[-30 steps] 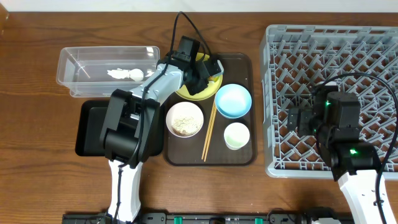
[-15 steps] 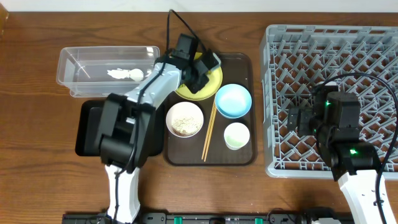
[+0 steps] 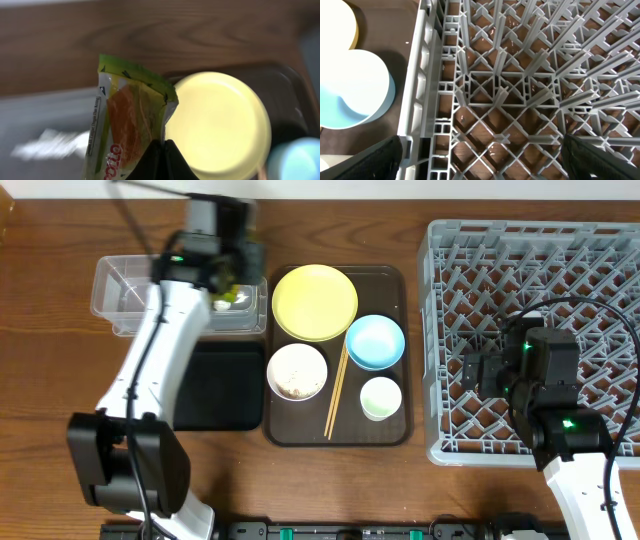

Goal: Sort waste into correct bins and load items into the dishwasher rack
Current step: 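Move the wrapper with the left gripper and release it into the clear bin, then reach the left gripper to the pink rice bowl and grasp its rim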

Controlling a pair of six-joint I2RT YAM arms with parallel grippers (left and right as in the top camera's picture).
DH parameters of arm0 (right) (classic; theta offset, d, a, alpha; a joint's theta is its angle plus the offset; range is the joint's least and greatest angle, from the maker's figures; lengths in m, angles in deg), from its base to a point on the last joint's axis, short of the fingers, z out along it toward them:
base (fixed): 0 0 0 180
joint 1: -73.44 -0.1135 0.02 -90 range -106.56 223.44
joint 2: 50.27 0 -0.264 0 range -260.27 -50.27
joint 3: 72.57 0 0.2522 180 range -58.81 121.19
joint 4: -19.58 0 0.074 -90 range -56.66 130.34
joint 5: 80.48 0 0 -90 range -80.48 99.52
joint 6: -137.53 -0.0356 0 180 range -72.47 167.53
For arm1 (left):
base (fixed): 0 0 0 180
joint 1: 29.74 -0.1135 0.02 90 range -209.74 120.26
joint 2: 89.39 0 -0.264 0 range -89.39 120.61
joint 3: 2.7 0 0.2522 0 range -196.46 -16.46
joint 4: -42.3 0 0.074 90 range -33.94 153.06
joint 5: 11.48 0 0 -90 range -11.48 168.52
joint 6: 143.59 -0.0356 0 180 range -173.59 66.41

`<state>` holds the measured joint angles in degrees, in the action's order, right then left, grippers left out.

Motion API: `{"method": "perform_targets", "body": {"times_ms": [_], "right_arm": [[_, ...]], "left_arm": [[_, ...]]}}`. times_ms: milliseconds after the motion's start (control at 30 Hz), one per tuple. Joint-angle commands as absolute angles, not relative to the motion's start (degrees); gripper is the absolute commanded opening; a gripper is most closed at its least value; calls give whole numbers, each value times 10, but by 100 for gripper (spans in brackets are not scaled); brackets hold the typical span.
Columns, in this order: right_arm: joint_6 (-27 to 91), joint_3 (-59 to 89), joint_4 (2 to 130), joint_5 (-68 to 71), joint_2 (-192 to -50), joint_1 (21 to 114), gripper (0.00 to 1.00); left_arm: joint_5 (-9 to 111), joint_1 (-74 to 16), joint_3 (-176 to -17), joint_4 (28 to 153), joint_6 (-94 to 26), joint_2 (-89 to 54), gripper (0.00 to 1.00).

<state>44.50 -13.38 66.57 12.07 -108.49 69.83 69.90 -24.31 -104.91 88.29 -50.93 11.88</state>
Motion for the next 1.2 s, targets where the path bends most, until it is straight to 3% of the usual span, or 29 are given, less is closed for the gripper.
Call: {"method": "perform_targets", "body": {"times_ms": [0, 100, 133, 167, 233, 333, 367, 600, 900, 1167], "right_arm": [[437, -121, 666, 120, -1082, 689, 99], [437, -121, 666, 120, -1082, 689, 99], [437, -121, 666, 120, -1082, 689, 99], [437, -121, 666, 120, -1082, 689, 99], [437, -121, 666, 120, -1082, 689, 99], [437, -121, 666, 120, -1082, 689, 99], [437, -121, 666, 120, -1082, 689, 99], [437, -121, 666, 120, -1082, 689, 99], [437, -121, 666, 120, -1082, 689, 99], [437, -121, 666, 120, -1082, 689, 99]], "left_arm": [[709, -289, -1051, 886, -376, 133, 6], [708, -321, -1051, 884, -341, 146, 6], [708, -329, -1051, 884, -339, 150, 11], [708, -336, -1050, 884, -339, 153, 24], [704, -345, -1050, 884, -339, 157, 30], [702, -349, -1050, 884, -340, 157, 57], [699, -349, -1050, 884, -340, 156, 60], [650, -317, -1050, 930, -369, 130, 67], [650, -182, -1040, 1079, -400, 127, 66], [670, -65, -971, 1087, -368, 134, 66]]}}
